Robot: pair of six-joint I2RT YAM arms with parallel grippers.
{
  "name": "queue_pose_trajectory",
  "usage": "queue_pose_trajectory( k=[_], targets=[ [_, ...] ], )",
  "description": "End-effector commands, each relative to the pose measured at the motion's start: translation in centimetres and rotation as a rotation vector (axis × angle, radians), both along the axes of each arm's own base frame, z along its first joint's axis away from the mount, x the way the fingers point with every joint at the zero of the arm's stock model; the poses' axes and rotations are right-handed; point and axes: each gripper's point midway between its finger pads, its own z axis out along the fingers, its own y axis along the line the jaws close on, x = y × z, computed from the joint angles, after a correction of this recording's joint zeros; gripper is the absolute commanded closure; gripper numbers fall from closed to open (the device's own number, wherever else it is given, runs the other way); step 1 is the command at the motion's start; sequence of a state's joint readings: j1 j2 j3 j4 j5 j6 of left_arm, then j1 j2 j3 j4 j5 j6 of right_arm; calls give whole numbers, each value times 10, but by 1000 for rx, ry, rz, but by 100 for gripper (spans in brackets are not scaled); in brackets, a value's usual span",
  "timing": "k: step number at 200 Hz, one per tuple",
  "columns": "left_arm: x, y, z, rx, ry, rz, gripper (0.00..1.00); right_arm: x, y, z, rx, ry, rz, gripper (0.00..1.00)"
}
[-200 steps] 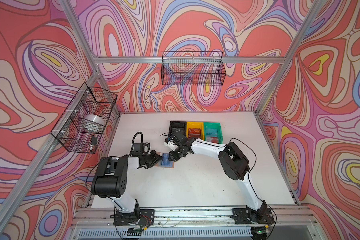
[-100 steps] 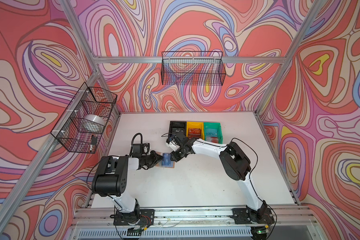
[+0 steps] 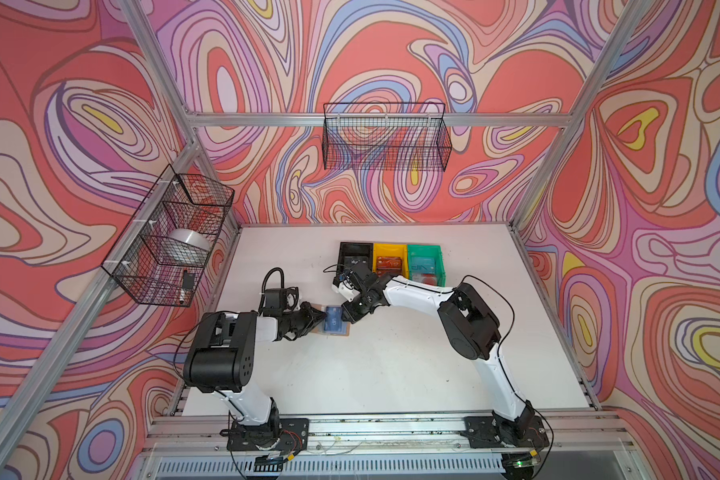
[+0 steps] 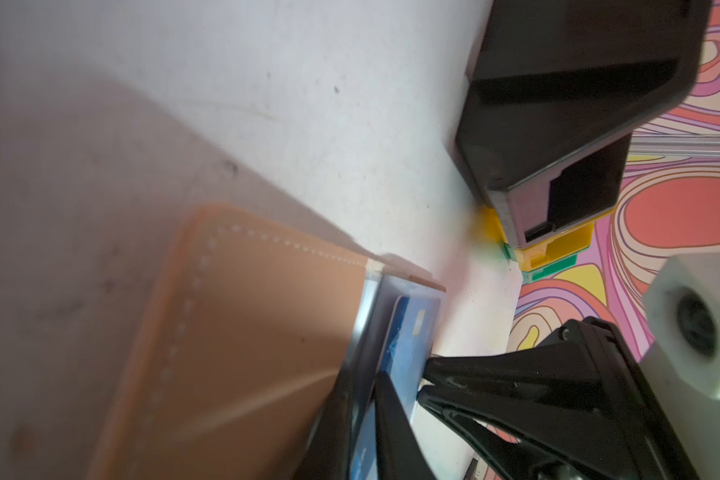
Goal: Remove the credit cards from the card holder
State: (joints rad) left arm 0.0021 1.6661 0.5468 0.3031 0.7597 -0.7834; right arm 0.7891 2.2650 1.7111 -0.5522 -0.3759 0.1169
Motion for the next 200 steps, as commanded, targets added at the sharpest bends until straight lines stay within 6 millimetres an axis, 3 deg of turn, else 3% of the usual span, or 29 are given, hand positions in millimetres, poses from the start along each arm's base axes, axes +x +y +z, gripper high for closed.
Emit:
queue_pose_trajectory(
  k=[1, 72, 115, 200],
  targets=[
    [-11, -2, -11, -20, 54, -2, 84, -15, -18, -46, -110, 86, -4, 85],
    [-12, -1, -10, -18, 45, -9, 81, -18, -14, -47, -95, 112, 8, 85],
    [-12, -1, -7, -17, 35, -14, 70, -19, -15, -48, -100, 114, 10, 85],
    [-12, 2, -9, -19, 45, -7, 78, -21, -17, -51, -110, 121, 10, 85]
  ],
)
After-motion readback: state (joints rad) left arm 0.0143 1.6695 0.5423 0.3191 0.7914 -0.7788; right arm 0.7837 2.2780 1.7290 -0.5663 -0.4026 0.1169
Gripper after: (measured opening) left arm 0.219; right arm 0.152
